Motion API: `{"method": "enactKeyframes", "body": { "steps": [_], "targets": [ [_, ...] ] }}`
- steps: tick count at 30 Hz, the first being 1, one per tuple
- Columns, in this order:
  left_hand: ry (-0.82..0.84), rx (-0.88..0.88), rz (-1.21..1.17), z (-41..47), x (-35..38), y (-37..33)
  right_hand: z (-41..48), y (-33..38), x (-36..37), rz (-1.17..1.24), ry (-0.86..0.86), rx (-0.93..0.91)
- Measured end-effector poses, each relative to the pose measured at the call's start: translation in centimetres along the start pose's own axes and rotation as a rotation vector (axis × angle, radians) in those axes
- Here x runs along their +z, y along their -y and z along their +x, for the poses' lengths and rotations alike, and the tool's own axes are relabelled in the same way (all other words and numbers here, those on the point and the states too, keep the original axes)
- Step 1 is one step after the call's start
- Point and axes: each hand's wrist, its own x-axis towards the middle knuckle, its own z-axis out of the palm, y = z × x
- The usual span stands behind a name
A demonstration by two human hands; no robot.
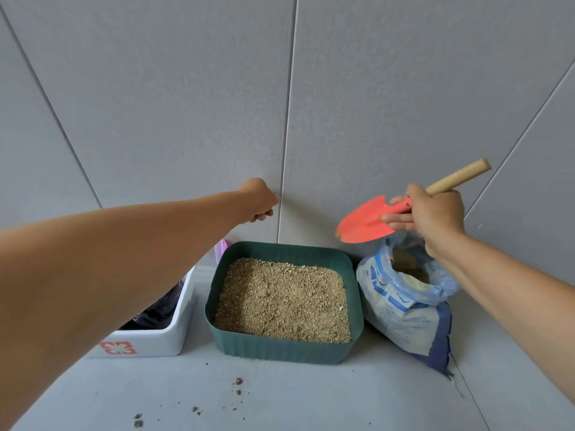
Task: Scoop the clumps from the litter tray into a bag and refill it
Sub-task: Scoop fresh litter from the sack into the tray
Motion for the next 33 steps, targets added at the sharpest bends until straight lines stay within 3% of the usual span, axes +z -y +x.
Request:
{"method": "enactKeyframes", "body": {
  "steps": [5,8,11,15,19,24,33],
  "targets": [
    [0.062,0.067,0.117,-0.1,1.0,0.5,-3.4,-3.2,2.3,-0.389,0.367,-0.302],
    [0.094,0.101,0.204,-0.4,0.9,0.9,-4.2,-4.9,3.1,-0.638,0.626,-0.577],
    [0.145,0.091,0.254,-0.7,0.6,1.4,-4.7,-6.0,3.6,-0.844,0.760,-0.756],
    [0.178,0.059,0.257,-0.7,0.6,2.5,-5.2,-7.6,3.5,-0.972,0.807,-0.855],
    [0.200,0.051,0.245,-0.5,1.1,2.8,-6.2,-7.3,3.5,-0.924,0.852,-0.918],
    [0.215,0.092,0.326,-0.7,1.9,2.6,-6.4,-7.9,3.9,-0.933,0.777,-0.911],
    [0.272,0.122,0.388,-1.3,1.7,2.4,-6.6,-10.4,4.1,-1.205,0.921,-0.886]
  ]
}}
